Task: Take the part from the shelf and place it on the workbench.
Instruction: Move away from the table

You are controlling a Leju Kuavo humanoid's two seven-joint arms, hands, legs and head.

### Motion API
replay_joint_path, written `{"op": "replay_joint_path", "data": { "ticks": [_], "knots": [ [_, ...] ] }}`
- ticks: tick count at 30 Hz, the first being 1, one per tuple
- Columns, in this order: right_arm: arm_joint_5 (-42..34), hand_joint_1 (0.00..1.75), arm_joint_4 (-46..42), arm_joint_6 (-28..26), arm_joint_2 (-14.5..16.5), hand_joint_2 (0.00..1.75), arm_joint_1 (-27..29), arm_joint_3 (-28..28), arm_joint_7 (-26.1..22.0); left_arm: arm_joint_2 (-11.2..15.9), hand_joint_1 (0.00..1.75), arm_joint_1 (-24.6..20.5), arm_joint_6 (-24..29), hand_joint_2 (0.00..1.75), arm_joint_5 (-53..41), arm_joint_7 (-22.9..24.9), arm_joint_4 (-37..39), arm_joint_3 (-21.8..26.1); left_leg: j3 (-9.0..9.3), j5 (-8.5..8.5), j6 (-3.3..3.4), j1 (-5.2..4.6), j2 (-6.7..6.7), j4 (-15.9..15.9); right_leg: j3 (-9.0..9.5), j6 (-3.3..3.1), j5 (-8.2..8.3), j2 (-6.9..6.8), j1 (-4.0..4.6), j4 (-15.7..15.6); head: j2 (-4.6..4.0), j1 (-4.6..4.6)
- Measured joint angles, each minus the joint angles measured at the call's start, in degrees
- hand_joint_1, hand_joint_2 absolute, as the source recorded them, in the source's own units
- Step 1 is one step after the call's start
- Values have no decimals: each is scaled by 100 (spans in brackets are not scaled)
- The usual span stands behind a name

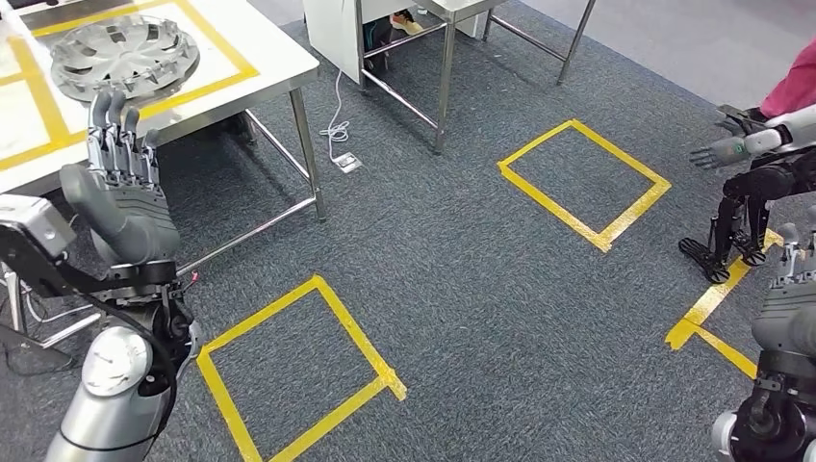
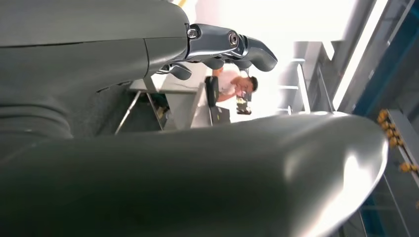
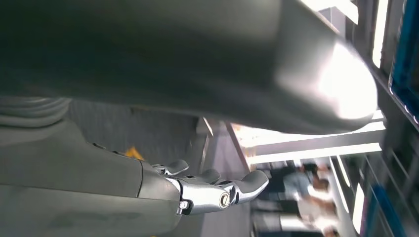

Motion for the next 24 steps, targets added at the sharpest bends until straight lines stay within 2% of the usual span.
{"op": "replay_joint_path", "data": {
  "ticks": [1, 3, 4, 6, 7, 8, 9, 10, 11, 12, 13, 15, 16, 17, 20, 24],
  "knots": [
    [99, 0, -8, -34, -2, 0, -3, -5, 21, 0, 0, -7, -1, 0, -15, 1, -3, 4, 16, -16, -26, -13, 62, -8, 67, -45, -17, -51, 37, -109, 0, 2],
    [253, 0, -25, -84, -5, 0, 1, -5, 76, 0, 0, -21, -2, 0, -35, 2, -4, 11, 55, -45, -86, -22, 185, -35, 96, -117, -22, 80, 50, -144, 0, -10],
    [306, 0, -38, -103, -5, 0, 4, -4, 99, 1, 0, -28, -4, 0, -40, 2, -4, 14, 62, -76, -114, -13, 150, -21, 118, -146, -12, 155, 37, -176, 0, -26],
    [400, 0, -67, -127, -4, 0, -14, 1, 149, 7, 0, -41, -13, 0, -50, -4, -3, 20, -61, -249, -145, 6, -116, 255, 179, -199, 9, 288, 0, -244, 0, -76],
    [457, 0, -74, -135, -1, 0, -23, 8, 184, 13, 0, -38, -22, 0, -50, -7, -1, 21, -222, -382, -146, 12, -286, 560, 190, -221, 10, 352, -7, -254, 0, -123],
    [526, 0, -75, -141, 1, 0, -31, 18, 229, 19, 0, -27, -34, 0, -49, -15, 3, 22, -428, -509, -147, 8, -390, 925, 193, -239, 5, 423, -6, -254, 0, -162],
    [604, 0, -77, -148, 3, 0, -30, 30, 274, 26, 0, -9, -47, 0, -49, -24, 9, 25, -625, -581, -148, 3, -440, 1237, 193, -255, 0, 501, -3, -247, 0, -200],
    [682, 0, -78, -156, 4, 0, -26, 43, 322, 33, 0, 10, -58, 0, -55, -36, 15, 28, -765, -567, -149, -1, -465, 1408, 193, -265, -8, 584, 1, -236, 0, -227],
    [756, 0, -83, -163, 5, 0, -26, 54, 367, 40, 0, 26, -66, 0, -68, -50, 18, 35, -811, -456, -148, -3, -481, 1386, 193, -264, -20, 668, 3, -219, 0, -243],
    [813, 0, -89, -167, 5, 0, -25, 62, 405, 48, 0, 37, -70, 0, -85, -62, 15, 46, -753, -272, -146, 2, -514, 1167, 193, -257, -35, 751, -1, -193, 0, -258],
    [860, 0, -98, -169, 5, 0, -25, 69, 440, 54, 0, 44, -73, 0, -101, -72, 8, 63, -627, -71, -145, 14, -600, 830, 191, -238, -55, 836, -7, -159, 0, -276],
    [930, 0, -116, -166, 4, 0, -32, 79, 483, 61, 0, 53, -85, 0, -120, -86, -7, 99, -370, 129, -144, 55, -880, 272, 162, -185, -98, 978, -11, -86, 0, -300],
    [970, 0, -124, -165, 2, 0, -37, 85, 496, 62, 0, 59, -97, 0, -121, -89, -12, 116, -289, 135, -137, 64, -977, 137, 135, -152, -107, 1041, -19, -62, 0, -300],
    [1022, 0, -132, -164, 1, 0, -38, 93, 504, 62, 0, 63, -117, 0, -119, -91, -14, 127, -252, 105, -125, 61, -1004, 109, 108, -122, -108, 1097, -30, -52, 0, -296],
    [1157, 0, -150, -167, -2, 0, -27, 112, 515, 58, 0, 62, -171, 0, -110, -93, -19, 138, -217, 99, -85, 24, -913, 95, 72, -66, -95, 1208, -67, -60, 0, -306],
    [1171, 0, -151, -169, -2, 0, -24, 113, 514, 58, 0, 60, -182, 0, -109, -92, -19, 138, -215, 101, -80, 21, -901, 95, 70, -60, -91, 1222, -69, -61, 0, -312]
  ]
}}
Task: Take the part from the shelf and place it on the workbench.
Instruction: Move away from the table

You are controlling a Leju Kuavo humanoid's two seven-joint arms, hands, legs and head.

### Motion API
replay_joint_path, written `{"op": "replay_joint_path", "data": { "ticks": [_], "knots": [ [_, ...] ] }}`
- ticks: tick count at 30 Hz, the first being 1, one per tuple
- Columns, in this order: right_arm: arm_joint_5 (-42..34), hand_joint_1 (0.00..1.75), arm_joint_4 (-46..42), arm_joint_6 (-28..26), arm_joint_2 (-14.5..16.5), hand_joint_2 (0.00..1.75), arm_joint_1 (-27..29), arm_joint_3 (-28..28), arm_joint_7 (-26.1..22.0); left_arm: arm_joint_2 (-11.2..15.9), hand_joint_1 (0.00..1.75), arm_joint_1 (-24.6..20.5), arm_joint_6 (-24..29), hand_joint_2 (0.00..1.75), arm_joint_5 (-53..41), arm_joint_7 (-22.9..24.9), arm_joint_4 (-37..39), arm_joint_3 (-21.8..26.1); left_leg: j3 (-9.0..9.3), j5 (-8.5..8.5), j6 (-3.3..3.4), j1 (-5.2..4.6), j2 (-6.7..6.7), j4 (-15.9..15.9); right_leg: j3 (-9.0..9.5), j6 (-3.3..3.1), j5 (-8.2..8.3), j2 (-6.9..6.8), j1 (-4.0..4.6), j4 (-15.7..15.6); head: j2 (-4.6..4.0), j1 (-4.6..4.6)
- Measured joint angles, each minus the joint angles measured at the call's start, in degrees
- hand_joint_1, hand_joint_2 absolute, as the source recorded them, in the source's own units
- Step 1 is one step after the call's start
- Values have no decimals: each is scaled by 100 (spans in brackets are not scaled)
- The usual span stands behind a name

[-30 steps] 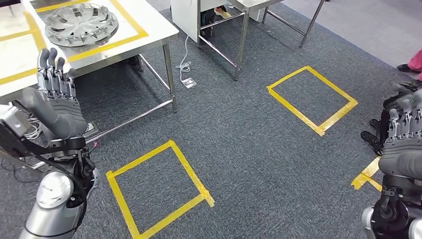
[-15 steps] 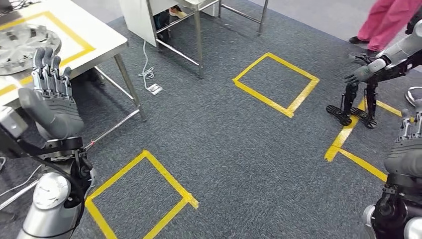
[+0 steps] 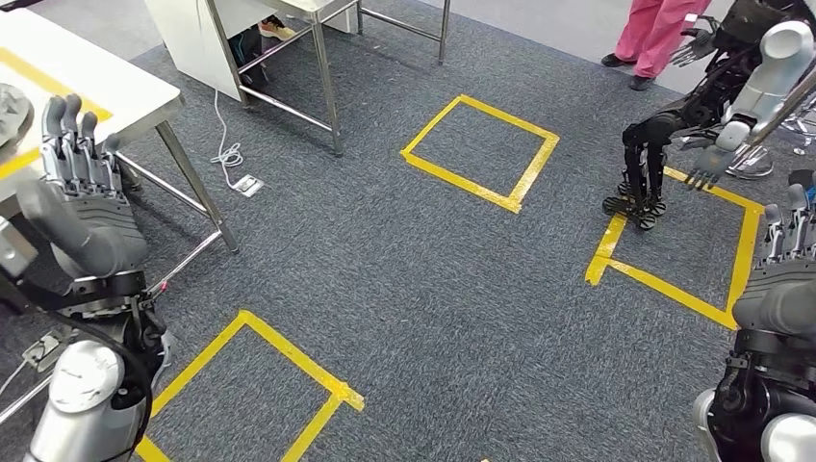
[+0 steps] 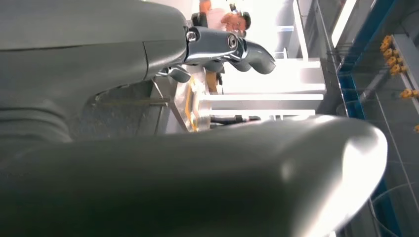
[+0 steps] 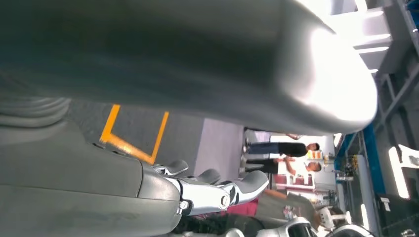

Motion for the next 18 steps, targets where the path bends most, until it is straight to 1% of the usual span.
{"op": "replay_joint_path", "data": {
  "ticks": [1, 2, 3, 4, 5, 6, 7, 8, 9, 10, 11, 13, 14, 15, 16, 17, 18],
  "knots": [
    [5, 0, -1, -1, 0, 0, 1, 1, -1, 0, 0, 0, -4, 0, 1, 1, 0, 0, 1, 0, 2, -1, 7, 0, 0, 4, 2, 8, -2, -1, 0, -1],
    [33, 0, -5, -5, -2, 0, 9, 9, -2, -3, 0, -6, -20, 0, 5, 2, 1, -2, 11, 5, 16, 14, 48, -11, -22, 17, 0, 17, -5, 8, 0, 3],
    [65, 0, -11, -9, -3, 0, 19, 21, -3, -5, 0, -14, -35, 0, 12, 3, 2, -3, 25, 9, 31, 26, 92, -24, -47, 32, -9, -22, 1, 31, 0, 9],
    [103, 0, -18, -26, -4, 0, 25, 38, -7, -14, 0, -26, -52, 0, 22, 7, 5, -6, 46, 4, 63, 31, 182, -39, -194, 65, -125, -208, 6, 290, 0, 51],
    [135, 0, -24, -55, -7, 0, 58, 55, -9, -30, 0, -31, -49, 0, 33, -4, 21, -10, 83, -24, 95, 27, 362, -53, -388, 96, -212, -422, 3, 620, 0, 116],
    [145, 0, -27, -81, -8, 0, 84, 62, -10, -45, 0, -30, -31, 0, 40, -16, 35, -15, 121, -64, 114, 5, 527, -57, -498, 111, -239, -647, 3, 824, 0, 181],
    [149, 0, -32, -108, -13, 0, 107, 65, -10, -63, 0, -26, -12, 0, 44, -30, 50, -20, 168, -112, 128, -16, 705, -59, -534, 110, -208, -862, 2, 889, 0, 248],
    [144, 0, -38, -122, -20, 0, 133, 60, -8, -78, 0, -19, 10, 0, 44, -47, 63, -24, 215, -159, 119, -35, 851, -63, -413, 77, -93, -1019, 25, 655, 0, 284],
    [143, 0, -48, -125, -27, 0, 131, 56, -8, -84, 0, -20, 12, 0, 43, -51, 64, -27, 247, -189, 98, -56, 921, -66, -222, 27, -11, -1146, 68, 332, 0, 298],
    [143, 0, -58, -126, -34, 0, 132, 54, -8, -88, 0, -20, 12, 0, 43, -53, 68, -30, 272, -214, 75, -75, 988, -75, -98, -21, 14, -1245, 109, 128, 0, 302],
    [142, 0, -66, -126, -38, 0, 134, 54, -7, -92, 0, -18, 13, 0, 43, -54, 72, -35, 290, -233, 48, -92, 1058, -86, -47, -61, -13, -1287, 145, 48, 0, 299],
    [142, 0, -81, -127, -48, 0, 148, 50, -5, -98, 0, -17, 13, 0, 43, -51, 78, -46, 343, -267, -6, -107, 1196, -118, -15, -115, -16, -1144, 157, 6, 0, 279],
    [142, 0, -95, -128, -52, 0, 157, 47, -6, -102, 0, -20, 14, 0, 43, -52, 78, -51, 355, -297, -28, -93, 1118, -109, 28, -142, -12, -1066, 141, -36, 0, 262],
    [141, 0, -112, -129, -59, 0, 156, 43, -6, -105, 0, -26, 14, 0, 42, -55, 78, -56, 329, -362, -40, -79, 956, -25, 84, -172, -11, -997, 121, -83, 0, 241],
    [141, 0, -128, -130, -62, 0, 153, 42, -6, -106, 0, -31, 14, 0, 41, -57, 78, -61, 228, -466, -45, -65, 751, 172, 140, -200, -17, -932, 100, -120, 0, 206],
    [140, 0, -138, -131, -60, 0, 157, 44, -2, -106, 0, -30, 16, 0, 39, -58, 79, -68, 36, -602, -44, -53, 533, 505, 180, -225, -27, -857, 82, -144, 0, 161],
    [139, 0, -142, -136, -60, 0, 162, 46, 10, -105, 0, -19, 23, 0, 33, -59, 81, -74, -204, -736, -46, -56, 441, 900, 194, -240, -41, -782, 80, -146, 0, 125]
  ]
}}
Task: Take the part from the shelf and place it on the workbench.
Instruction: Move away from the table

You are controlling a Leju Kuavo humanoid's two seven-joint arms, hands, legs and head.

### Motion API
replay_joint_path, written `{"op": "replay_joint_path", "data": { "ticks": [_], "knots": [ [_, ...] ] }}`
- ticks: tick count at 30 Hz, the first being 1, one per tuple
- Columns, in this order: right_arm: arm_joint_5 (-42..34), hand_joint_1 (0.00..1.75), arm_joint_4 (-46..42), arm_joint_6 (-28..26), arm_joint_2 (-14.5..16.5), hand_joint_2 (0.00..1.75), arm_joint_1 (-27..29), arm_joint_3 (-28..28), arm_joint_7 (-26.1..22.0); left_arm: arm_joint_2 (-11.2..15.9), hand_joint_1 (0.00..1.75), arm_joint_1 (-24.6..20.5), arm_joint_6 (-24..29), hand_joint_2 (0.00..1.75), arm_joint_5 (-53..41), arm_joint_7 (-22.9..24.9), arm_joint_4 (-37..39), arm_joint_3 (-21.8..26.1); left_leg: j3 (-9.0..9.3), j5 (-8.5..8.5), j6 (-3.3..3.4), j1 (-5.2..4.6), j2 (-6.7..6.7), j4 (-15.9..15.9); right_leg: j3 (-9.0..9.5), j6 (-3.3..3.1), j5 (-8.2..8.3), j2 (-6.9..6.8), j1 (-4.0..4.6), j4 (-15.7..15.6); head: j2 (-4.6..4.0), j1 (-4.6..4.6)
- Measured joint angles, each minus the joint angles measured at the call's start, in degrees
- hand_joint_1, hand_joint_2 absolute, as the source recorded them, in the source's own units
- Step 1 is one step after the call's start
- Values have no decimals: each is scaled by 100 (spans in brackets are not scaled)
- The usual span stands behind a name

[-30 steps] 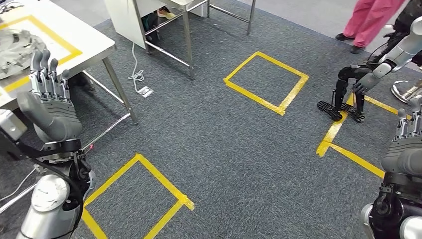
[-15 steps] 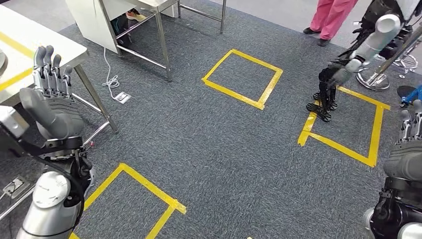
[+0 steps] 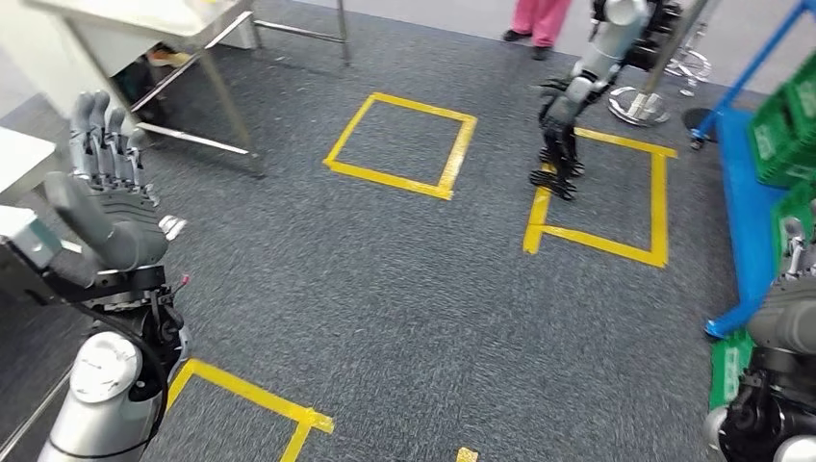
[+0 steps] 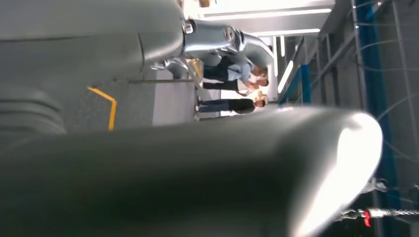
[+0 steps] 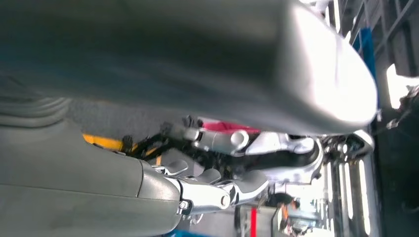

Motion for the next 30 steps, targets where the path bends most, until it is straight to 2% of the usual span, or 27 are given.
{"op": "replay_joint_path", "data": {
  "ticks": [1, 2, 3, 4, 5, 6, 7, 8, 10, 11, 12, 13, 15, 16, 17, 18, 19, 20, 21, 22, 23, 24, 26, 27, 28, 30],
  "knots": [
    [-1, 0, -1, -10, 2, 0, 20, 2, 19, 1, 0, 17, 14, 0, -11, 1, 3, -5, -239, -75, -4, -4, -30, 349, 5, -8, -12, 86, 0, 4, 0, -34],
    [-1, 0, -6, -27, 2, 0, 48, 0, 48, 1, 0, 36, 32, 0, -32, 1, 6, -11, -411, -55, -8, -5, -38, 546, 9, -8, -24, 177, -1, 12, 0, -56],
    [0, 0, -16, -48, 1, 0, 79, -8, 81, 1, 0, 50, 56, 0, -59, 1, 8, -17, -463, 81, -9, -3, -44, 515, 17, 0, -38, 267, -4, 23, 0, -71],
    [3, 0, -33, -68, -2, 0, 114, -19, 121, 1, 0, 59, 79, 0, -88, 6, 9, -25, -400, 303, -8, 5, -73, 273, 30, 18, -57, 361, -12, 38, 0, -87],
    [8, 0, -52, -85, -8, 0, 148, -33, 156, 1, 0, 68, 99, 0, -114, 13, 9, -33, -260, 545, -9, 23, -169, -102, 43, 44, -81, 451, -24, 58, 0, -103],
    [18, 0, -70, -97, -16, 0, 172, -49, 187, -1, 0, 83, 118, 0, -135, 20, 9, -41, -101, 699, -14, 43, -299, -468, 43, 77, -105, 537, -30, 81, 0, -115],
    [29, 0, -86, -105, -30, 0, 190, -64, 219, -2, 0, 98, 133, 0, -151, 28, 10, -48, 42, 779, -9, 61, -410, -744, 28, 110, -122, 612, -37, 114, 0, -124],
    [45, 0, -103, -112, -45, 0, 206, -79, 246, -3, 0, 114, 146, 0, -161, 30, 10, -55, 130, 785, 2, 66, -478, -893, 4, 143, -127, 681, -49, 127, 0, -125],
    [90, 0, -140, -133, -80, 0, 262, -109, 304, -8, 0, 129, 160, 0, -171, 32, 13, -66, 206, 753, 50, 59, -402, -949, -48, 205, -115, 812, -77, 131, 0, -118],
    [117, 0, -162, -152, -96, 0, 301, -128, 326, -13, 0, 129, 162, 0, -172, 33, 14, -72, 222, 751, 75, 60, -337, -958, -77, 231, -121, 820, -84, 137, 0, -114],
    [146, 0, -180, -177, -116, 0, 330, -152, 340, -17, 0, 128, 167, 0, -175, 35, 15, -76, 246, 745, 102, 65, -273, -968, -133, 258, -164, 721, -73, 226, 0, -90],
    [175, 0, -193, -212, -134, 0, 350, -181, 351, -20, 0, 127, 181, 0, -179, 46, 15, -79, 270, 735, 129, 67, -206, -978, -238, 281, -249, 550, -59, 421, 0, -50],
    [230, 0, -202, -315, -155, 0, 429, -252, 365, -18, 0, 139, 253, 0, -187, 89, 19, -73, 308, 703, 176, 27, -68, -982, -611, 314, -511, 133, -46, 1123, 0, 41],
    [245, 0, -199, -381, -155, 0, 505, -294, 370, -11, 0, 160, 313, 0, -184, 108, 23, -55, 320, 684, 195, 3, 3, -982, -816, 314, -615, 26, -52, 1483, 0, 71],
    [252, 0, -194, -448, -155, 0, 605, -343, 369, -5, 0, 200, 385, 0, -168, 114, 29, -22, 335, 663, 209, -19, 80, -981, -959, 302, -646, -26, -54, 1710, 0, 90],
    [252, 0, -185, -512, -155, 0, 711, -405, 356, 4, 0, 254, 473, 0, -143, 97, 38, 27, 355, 639, 218, -38, 158, -981, -997, 277, -581, -45, -48, 1730, 0, 112],
    [245, 0, -171, -572, -155, 0, 816, -476, 332, 11, 0, 317, 559, 0, -109, 62, 45, 85, 381, 614, 222, -54, 235, -982, -910, 240, -428, -60, -31, 1522, 0, 130],
    [227, 0, -150, -624, -155, 0, 921, -563, 294, 16, 0, 382, 646, 0, -67, 11, 51, 159, 414, 586, 223, -68, 310, -985, -724, 189, -231, -113, 2, 1147, 0, 144],
    [196, 0, -121, -667, -154, 0, 1028, -662, 248, 22, 0, 455, 727, 0, -30, -48, 55, 251, 449, 558, 216, -82, 384, -993, -513, 131, -107, -254, 63, 742, 0, 152],
    [149, 0, -82, -696, -150, 0, 1142, -761, 193, 27, 0, 537, 787, 0, -3, -102, 56, 348, 477, 533, 204, -96, 454, -1002, -320, 82, -33, -375, 121, 408, 0, 155],
    [78, 0, -30, -714, -144, 0, 1266, -872, 128, 34, 0, 640, 835, 0, 11, -144, 61, 462, 498, 512, 187, -105, 523, -1013, -193, 44, -20, -463, 171, 201, 0, 157],
    [-19, 0, 37, -719, -135, 0, 1396, -978, 59, 40, 0, 759, 863, 0, 3, -169, 71, 579, 517, 494, 166, -114, 595, -1028, -140, 23, -57, -490, 207, 124, 0, 156],
    [-311, 0, 201, -677, -104, 0, 1653, -1186, -103, 46, 0, 981, 886, 0, -57, -185, 110, 817, 557, 460, 123, -116, 711, -1062, -87, 4, -38, -324, 197, 52, 0, 149],
    [-491, 0, 297, -635, -70, 0, 1761, -1283, -189, 45, 0, 1059, 889, 0, -91, -189, 139, 928, 565, 429, 105, -109, 647, -1046, -40, -4, -21, -250, 177, -9, 0, 136],
    [-683, 0, 401, -581, -30, 0, 1836, -1376, -274, 45, 0, 1116, 891, 0, -115, -196, 180, 1030, 532, 366, 90, -103, 500, -954, 12, -13, -3, -177, 151, -71, 0, 128],
    [-1020, 0, 624, -468, 67, 0, 1925, -1500, -421, 45, 0, 1205, 894, 0, -99, -227, 298, 1181, 253, 143, 69, -89, 102, -420, 75, -29, 16, -29, 107, -136, 0, 76]
  ]
}}
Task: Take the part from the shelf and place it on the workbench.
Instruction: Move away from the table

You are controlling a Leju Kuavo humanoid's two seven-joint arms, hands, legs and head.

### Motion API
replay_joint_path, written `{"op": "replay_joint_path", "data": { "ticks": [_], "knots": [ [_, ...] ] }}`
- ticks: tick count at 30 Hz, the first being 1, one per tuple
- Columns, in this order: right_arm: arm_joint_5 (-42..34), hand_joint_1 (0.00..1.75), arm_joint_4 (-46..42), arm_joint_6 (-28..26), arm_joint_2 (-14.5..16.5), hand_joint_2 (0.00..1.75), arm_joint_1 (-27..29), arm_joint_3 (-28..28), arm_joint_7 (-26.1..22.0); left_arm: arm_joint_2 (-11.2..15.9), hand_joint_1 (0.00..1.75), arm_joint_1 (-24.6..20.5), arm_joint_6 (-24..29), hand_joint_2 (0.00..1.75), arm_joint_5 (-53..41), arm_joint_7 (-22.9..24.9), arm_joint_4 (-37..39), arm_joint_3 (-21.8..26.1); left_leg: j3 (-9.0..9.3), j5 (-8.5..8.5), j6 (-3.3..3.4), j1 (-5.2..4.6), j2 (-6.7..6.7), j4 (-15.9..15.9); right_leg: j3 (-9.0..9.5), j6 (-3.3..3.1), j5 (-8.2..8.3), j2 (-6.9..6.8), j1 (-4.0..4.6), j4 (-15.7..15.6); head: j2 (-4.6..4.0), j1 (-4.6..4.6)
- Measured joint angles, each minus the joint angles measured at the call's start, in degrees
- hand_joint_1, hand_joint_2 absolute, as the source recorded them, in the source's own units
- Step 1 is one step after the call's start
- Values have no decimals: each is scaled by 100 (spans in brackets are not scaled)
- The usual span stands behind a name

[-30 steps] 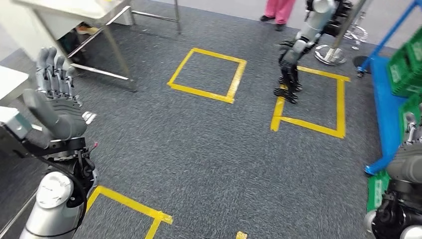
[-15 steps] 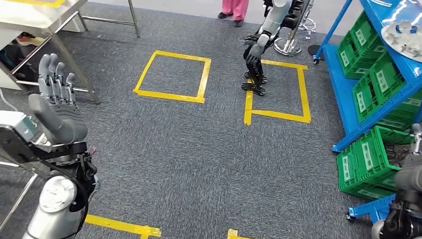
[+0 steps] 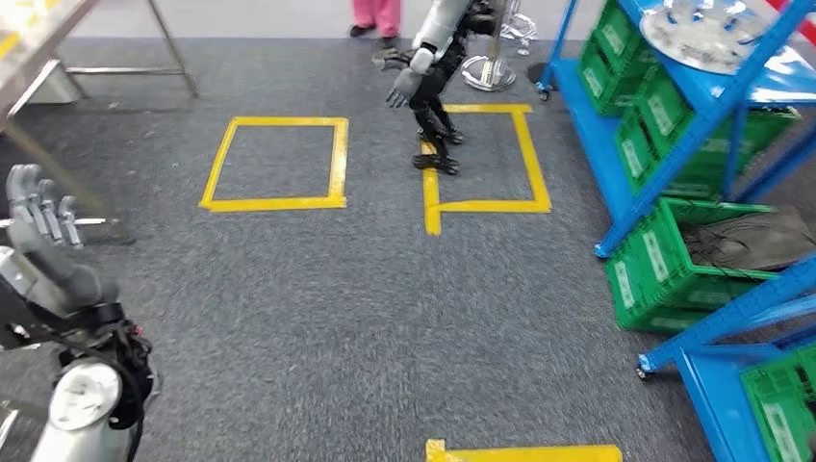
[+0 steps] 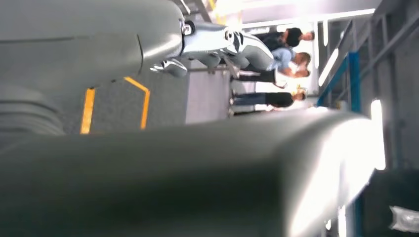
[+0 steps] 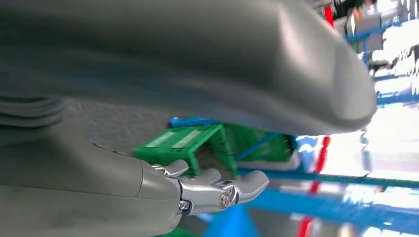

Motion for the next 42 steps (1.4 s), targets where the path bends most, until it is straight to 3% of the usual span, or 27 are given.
{"op": "replay_joint_path", "data": {
  "ticks": [2, 3, 4, 6, 8, 9, 11, 12, 13, 15, 16, 18, 19, 20, 22, 24, 26, 27, 29, 31, 33, 34, 35, 36, 38, 40, 42],
  "knots": [
    [-275, 0, 272, 123, 93, 0, 105, -67, -141, -4, 0, 138, 3, 0, 118, -81, 184, 89, -420, -179, -20, 3, -149, 663, -3, -12, -2, 173, -17, 2, 0, -67],
    [-419, 0, 513, 215, 153, 0, 175, -121, -247, -9, 0, 238, 3, 0, 245, -176, 339, 134, -537, -134, -27, 5, -158, 782, -3, -10, -5, 258, -24, 4, 0, -92],
    [-569, 0, 916, 369, 228, 0, 219, -217, -413, -16, 0, 351, -1, 0, 475, -352, 584, 209, -531, 25, -32, 9, -169, 668, 6, -4, -10, 350, -34, 6, 0, -104],
    [-848, 0, 2082, 759, 406, 0, 223, -513, -799, -34, 0, 570, -34, 0, 1274, -844, 1279, 433, -222, 448, -39, 40, -346, -79, 25, 34, -33, 533, -64, 24, 0, -134],
    [-958, 0, 3298, 1049, 550, 0, 149, -809, -1046, -55, 0, 715, -153, 0, 2125, -1261, 2020, 656, 63, 609, -18, 59, -554, -655, -22, 102, -48, 687, -97, 70, 0, -160],
    [-947, 0, 3843, 1134, 599, 0, 75, -906, -1087, -67, 0, 723, -265, 0, 2401, -1389, 2383, 739, 104, 578, 5, 51, -588, -719, -60, 143, -39, 755, -116, 77, 0, -163],
    [-889, 0, 4971, 1280, 697, 0, -179, -1056, -1097, -97, 0, 611, -571, 0, 2771, -1650, 3218, 874, 148, 605, 72, 37, -433, -763, -115, 218, -10, 873, -145, 69, 0, -176],
    [-859, 0, 5473, 1326, 760, 0, -288, -1103, -1084, -116, 0, 527, -727, 0, 2902, -1780, 3653, 926, 180, 615, 108, 44, -357, -790, -144, 247, -26, 806, -140, 112, 0, -166],
    [-833, 0, 5912, 1350, 821, 0, -382, -1142, -1072, -140, 0, 463, -858, 0, 3008, -1907, 4062, 971, 211, 621, 142, 51, -275, -819, -218, 273, -91, 648, -132, 249, 0, -137],
    [-809, 0, 6621, 1373, 949, 0, -533, -1186, -1066, -178, 0, 403, -999, 0, 3107, -2091, 4737, 1050, 243, 610, 191, 35, -110, -846, -537, 318, -371, 215, -134, 853, 0, -50],
    [-805, 0, 6939, 1382, 1001, 0, -606, -1205, -1060, -196, 0, 378, -1026, 0, 3129, -2133, 5026, 1083, 242, 598, 202, 19, -20, -846, -744, 341, -536, 86, -155, 1243, 0, -19],
    [-797, 0, 7494, 1395, 1103, 0, -686, -1232, -994, -231, 0, 296, -1032, 0, 3147, -2116, 5569, 1137, 242, 574, 204, 0, 155, -844, -966, 367, -665, -7, -195, 1676, 0, 1],
    [-773, 0, 7740, 1390, 1140, 0, -711, -1241, -913, -253, 0, 248, -1041, 0, 3154, -2074, 5813, 1156, 248, 563, 198, -4, 235, -844, -902, 368, -586, -25, -204, 1572, 0, 12],
    [-732, 0, 7959, 1375, 1171, 0, -742, -1246, -795, -276, 0, 204, -1062, 0, 3166, -2013, 6043, 1170, 260, 551, 188, -6, 315, -843, -709, 356, -436, -68, -203, 1244, 0, 27],
    [-617, 0, 8328, 1319, 1232, 0, -829, -1246, -473, -332, 0, 123, -1116, 0, 3158, -1839, 6465, 1179, 305, 516, 147, -16, 468, -844, -227, 305, -208, -320, -156, 427, 0, 43],
    [-504, 0, 8649, 1277, 1334, 0, -937, -1239, -93, -406, 0, 47, -1156, 0, 3036, -1529, 6913, 1169, 367, 463, 70, -1, 615, -852, 1, 249, -195, -469, -91, 48, 0, 36],
    [-417, 0, 8933, 1280, 1458, 0, -995, -1223, 319, -521, 0, 8, -1287, 0, 2816, -1071, 7329, 1111, 455, 412, -10, 27, 762, -886, 70, 194, -229, -331, -62, 7, 0, 30],
    [-393, 0, 9051, 1296, 1528, 0, -990, -1210, 524, -595, 0, 5, -1415, 0, 2695, -808, 7504, 1055, 490, 381, -41, 40, 717, -874, 149, 164, -209, -253, -71, -46, 0, 24],
    [-359, 0, 9266, 1357, 1683, 0, -1000, -1178, 866, -745, 0, 25, -1749, 0, 2463, -242, 7839, 903, 391, 181, -82, 60, 344, -551, 314, 99, -134, -121, -111, -151, 0, -10],
    [-320, 0, 9449, 1416, 1834, 0, -1051, -1128, 1056, -860, 0, 68, -1993, 0, 2321, 163, 8149, 757, 7, -156, -103, 81, -48, 208, 340, 59, -108, 34, -132, -176, 0, -71],
    [-293, 0, 9595, 1447, 1952, 0, -1089, -1082, 1129, -938, 0, 109, -2059, 0, 2270, 320, 8389, 644, -353, -277, -120, 84, -130, 758, 339, 54, -128, 233, -134, -163, 0, -131],
    [-287, 0, 9660, 1455, 1995, 0, -1092, -1065, 1149, -973, 0, 113, -2066, 0, 2256, 349, 8489, 596, -396, -165, -123, 87, -142, 722, 344, 63, -145, 329, -139, -147, 0, -157],
    [-281, 0, 9719, 1461, 2021, 0, -1092, -1054, 1162, -1002, 0, 107, -2063, 0, 2247, 372, 8581, 548, -325, 43, -125, 96, -167, 463, 350, 82, -165, 420, -149, -123, 0, -180],
    [-278, 0, 9772, 1466, 2042, 0, -1093, -1040, 1174, -1026, 0, 96, -2061, 0, 2239, 387, 8661, 504, -168, 283, -129, 115, -242, 49, 352, 107, -193, 507, -161, -87, 0, -201],
    [-270, 0, 9851, 1476, 2064, 0, -1102, -1013, 1186, -1072, 0, 57, -2068, 0, 2218, 419, 8800, 428, 108, 537, -121, 132, -434, -601, 331, 182, -259, 651, -167, -1, 0, -233],
    [-248, 0, 9916, 1521, 2072, 0, -1106, -985, 1216, -1112, 0, 13, -2172, 0, 2092, 544, 8907, 340, 226, 519, -57, 111, -476, -741, 252, 259, -304, 753, -172, 36, 0, -238],
    [-214, 0, 9988, 1603, 2079, 0, -1102, -947, 1271, -1161, 0, -13, -2422, 0, 1834, 803, 8977, 191, 289, 526, 42, 103, -354, -754, 194, 323, -329, 766, -195, 64, 0, -218]
  ]
}}
